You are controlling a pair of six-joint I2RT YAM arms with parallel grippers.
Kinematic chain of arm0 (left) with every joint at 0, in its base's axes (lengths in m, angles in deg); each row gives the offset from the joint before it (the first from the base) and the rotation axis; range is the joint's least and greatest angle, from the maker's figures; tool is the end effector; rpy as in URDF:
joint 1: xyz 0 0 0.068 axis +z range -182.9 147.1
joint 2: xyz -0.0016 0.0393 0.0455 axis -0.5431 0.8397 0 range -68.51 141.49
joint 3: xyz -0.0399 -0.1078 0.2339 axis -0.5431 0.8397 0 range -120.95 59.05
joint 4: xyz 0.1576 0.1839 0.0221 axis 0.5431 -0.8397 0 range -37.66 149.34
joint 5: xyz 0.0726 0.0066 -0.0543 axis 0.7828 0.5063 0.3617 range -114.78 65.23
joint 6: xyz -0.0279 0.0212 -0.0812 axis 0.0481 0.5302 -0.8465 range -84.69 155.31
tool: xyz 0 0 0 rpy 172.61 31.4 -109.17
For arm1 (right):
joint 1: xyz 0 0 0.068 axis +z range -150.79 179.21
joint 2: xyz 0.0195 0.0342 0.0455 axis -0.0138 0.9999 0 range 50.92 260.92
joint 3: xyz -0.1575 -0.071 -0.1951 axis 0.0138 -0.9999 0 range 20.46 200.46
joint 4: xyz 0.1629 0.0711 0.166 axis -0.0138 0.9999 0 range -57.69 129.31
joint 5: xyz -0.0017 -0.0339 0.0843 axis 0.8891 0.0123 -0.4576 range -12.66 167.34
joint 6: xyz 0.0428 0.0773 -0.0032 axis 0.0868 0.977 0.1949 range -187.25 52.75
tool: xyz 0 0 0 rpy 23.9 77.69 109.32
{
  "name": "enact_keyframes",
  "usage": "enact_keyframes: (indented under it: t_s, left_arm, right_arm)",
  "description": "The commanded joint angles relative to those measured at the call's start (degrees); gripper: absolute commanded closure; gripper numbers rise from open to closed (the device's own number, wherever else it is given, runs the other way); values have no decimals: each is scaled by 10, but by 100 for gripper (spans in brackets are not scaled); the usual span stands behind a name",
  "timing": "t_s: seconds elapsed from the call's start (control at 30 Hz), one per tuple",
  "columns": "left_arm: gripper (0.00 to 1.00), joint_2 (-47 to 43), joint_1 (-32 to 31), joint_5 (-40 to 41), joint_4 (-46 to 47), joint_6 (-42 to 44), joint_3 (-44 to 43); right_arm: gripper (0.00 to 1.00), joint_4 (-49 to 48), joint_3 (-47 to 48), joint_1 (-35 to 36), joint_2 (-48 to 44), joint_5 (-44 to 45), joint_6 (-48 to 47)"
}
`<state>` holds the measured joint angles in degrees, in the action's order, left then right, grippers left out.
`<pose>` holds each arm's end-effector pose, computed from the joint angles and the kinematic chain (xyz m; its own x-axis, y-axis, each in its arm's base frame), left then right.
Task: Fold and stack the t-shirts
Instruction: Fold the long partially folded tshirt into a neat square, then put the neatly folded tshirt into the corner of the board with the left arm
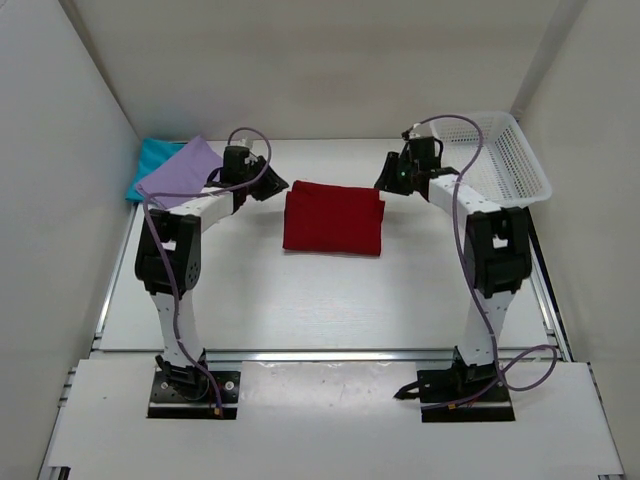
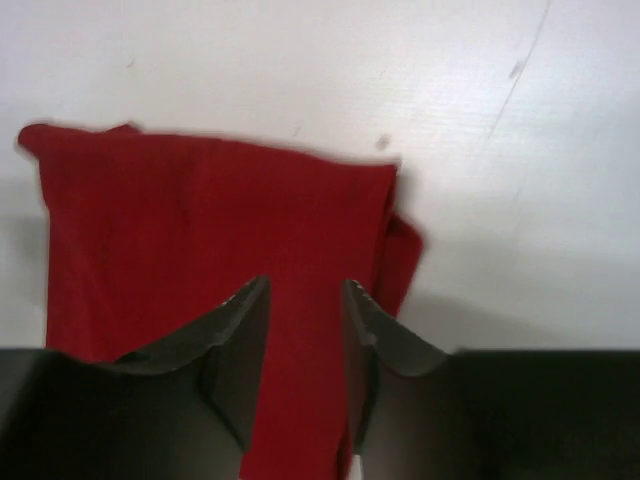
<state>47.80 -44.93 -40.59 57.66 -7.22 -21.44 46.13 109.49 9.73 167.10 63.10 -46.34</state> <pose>0.4533 -0.1186 0.1645 -0.7172 -0.5121 -0.4726 -0.0987 0.7461 -0.6585 0.4607 0.1053 0.1912 -0.7305 0.2161 -0.6478 -0.1059 0.9013 0.4201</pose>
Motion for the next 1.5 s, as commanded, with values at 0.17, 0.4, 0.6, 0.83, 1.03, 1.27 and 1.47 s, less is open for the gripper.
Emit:
enact_keyframes:
  t_s: [0.17, 0.4, 0.6, 0.83, 1.03, 1.27, 1.47]
  left_arm:
    - [69, -84, -95, 1, 89, 1, 154]
    - [97, -117, -105, -26, 180, -26, 359]
    - [100, -272, -135, -16, 202, -36, 517]
    - [88, -394, -115, 1, 137, -11, 478]
    - [86, -270, -114, -11, 157, 10, 352]
    - [91, -93, -73, -16, 130, -1, 241]
    - [89, -98, -34, -15, 166, -13, 268]
  right_arm:
    - [100, -134, -256, 79, -137, 4, 34]
    - [100, -188, -386, 105, -147, 2, 51]
    - [100, -214, -547, 157, -276, 22, 83]
    - [99, -152, -492, 144, -362, 2, 53]
    - [100, -172, -362, 107, -232, -57, 20]
    - [100, -177, -272, 57, -91, -80, 25]
    - [100, -192, -260, 31, -54, -112, 27]
